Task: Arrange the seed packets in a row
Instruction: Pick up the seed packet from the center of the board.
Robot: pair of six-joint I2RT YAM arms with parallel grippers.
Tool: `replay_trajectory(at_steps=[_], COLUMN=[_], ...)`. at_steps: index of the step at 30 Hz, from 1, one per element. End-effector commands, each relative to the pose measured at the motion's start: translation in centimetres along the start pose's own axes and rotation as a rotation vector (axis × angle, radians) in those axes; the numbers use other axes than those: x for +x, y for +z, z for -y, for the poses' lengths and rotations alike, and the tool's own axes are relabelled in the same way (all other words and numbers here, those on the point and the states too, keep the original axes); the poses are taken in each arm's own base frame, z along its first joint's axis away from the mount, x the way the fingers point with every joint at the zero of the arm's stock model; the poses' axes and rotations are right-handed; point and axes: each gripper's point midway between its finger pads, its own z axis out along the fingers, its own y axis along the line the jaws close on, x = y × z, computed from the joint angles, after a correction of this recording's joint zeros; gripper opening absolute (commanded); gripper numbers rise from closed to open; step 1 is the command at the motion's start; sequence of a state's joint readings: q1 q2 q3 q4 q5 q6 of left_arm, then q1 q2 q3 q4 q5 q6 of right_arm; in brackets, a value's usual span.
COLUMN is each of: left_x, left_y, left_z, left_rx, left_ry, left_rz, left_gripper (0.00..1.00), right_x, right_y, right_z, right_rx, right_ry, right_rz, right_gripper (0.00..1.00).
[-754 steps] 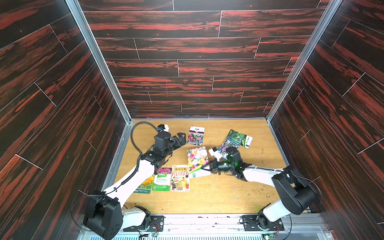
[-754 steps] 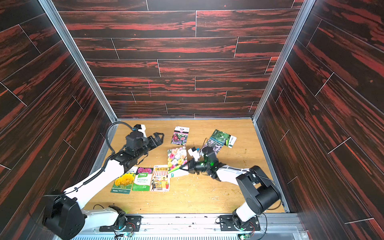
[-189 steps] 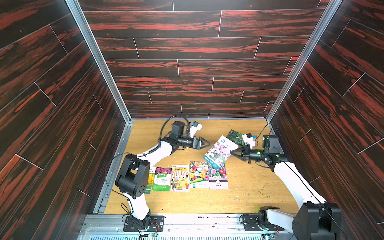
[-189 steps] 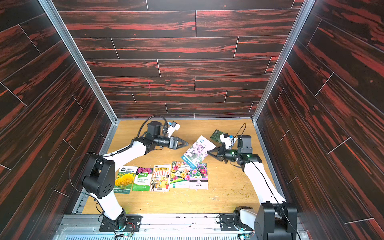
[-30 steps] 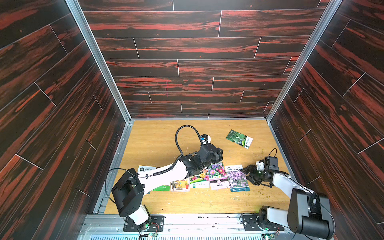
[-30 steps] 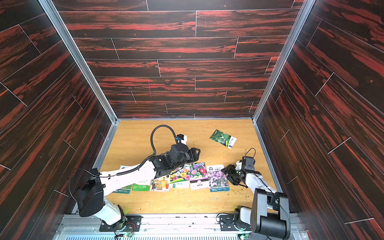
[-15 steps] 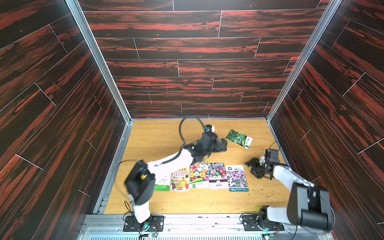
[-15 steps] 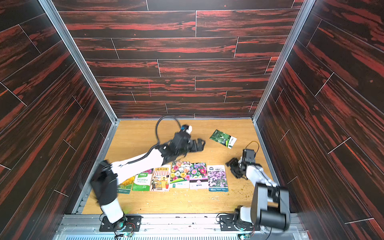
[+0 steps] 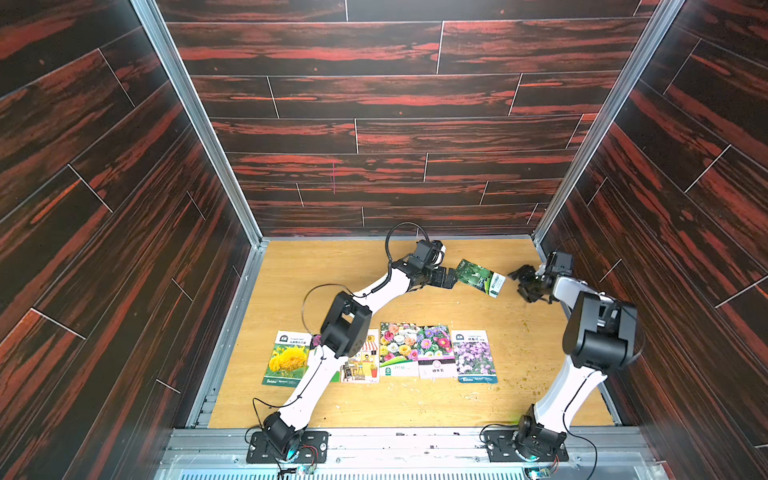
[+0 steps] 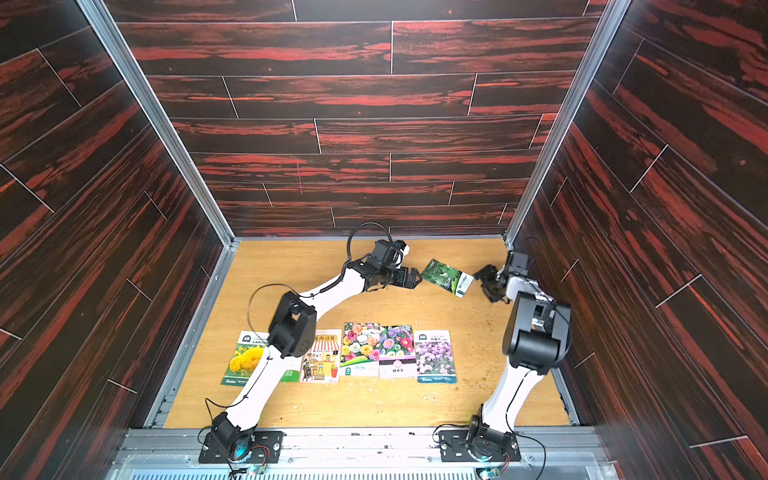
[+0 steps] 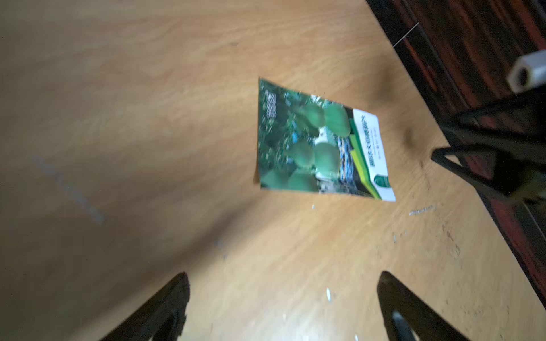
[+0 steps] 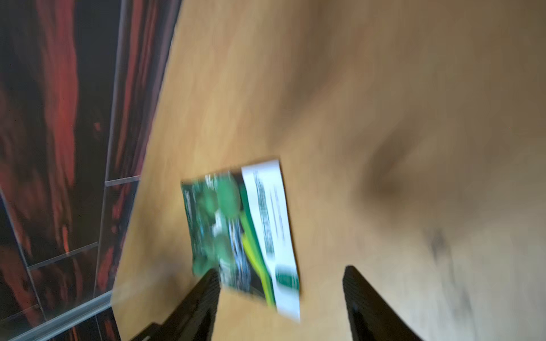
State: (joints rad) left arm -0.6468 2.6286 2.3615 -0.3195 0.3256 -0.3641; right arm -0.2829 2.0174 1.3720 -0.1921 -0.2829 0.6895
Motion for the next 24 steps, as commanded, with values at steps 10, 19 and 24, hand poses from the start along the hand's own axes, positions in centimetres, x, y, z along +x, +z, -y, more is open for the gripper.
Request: replay_trajectory(at_steps=[10, 19, 24], left_x=[-4.6, -1.9, 1.0], left_y=[2.1, 3.2, 2.9], left_z=[-2.9, -2.4, -1.5], left_rx=[0.303, 0.376, 0.379], left_ry=[-0.199, -0.379, -0.477], left_rz=[0.155, 0.031, -0.112], left_gripper=[1.0, 1.0, 0.95], right_x=[2.1, 10.6, 15.2], right_y=[7.8, 7.4, 6.1], right_z=[0.2, -5.7, -7.7], right_rx=[-0.138, -0.174, -0.229], right_ry=[-0.08, -0.203, -0.199], right_rz=[-0.232, -0.478, -0.621], right_gripper=[0.71, 0.7, 0.67])
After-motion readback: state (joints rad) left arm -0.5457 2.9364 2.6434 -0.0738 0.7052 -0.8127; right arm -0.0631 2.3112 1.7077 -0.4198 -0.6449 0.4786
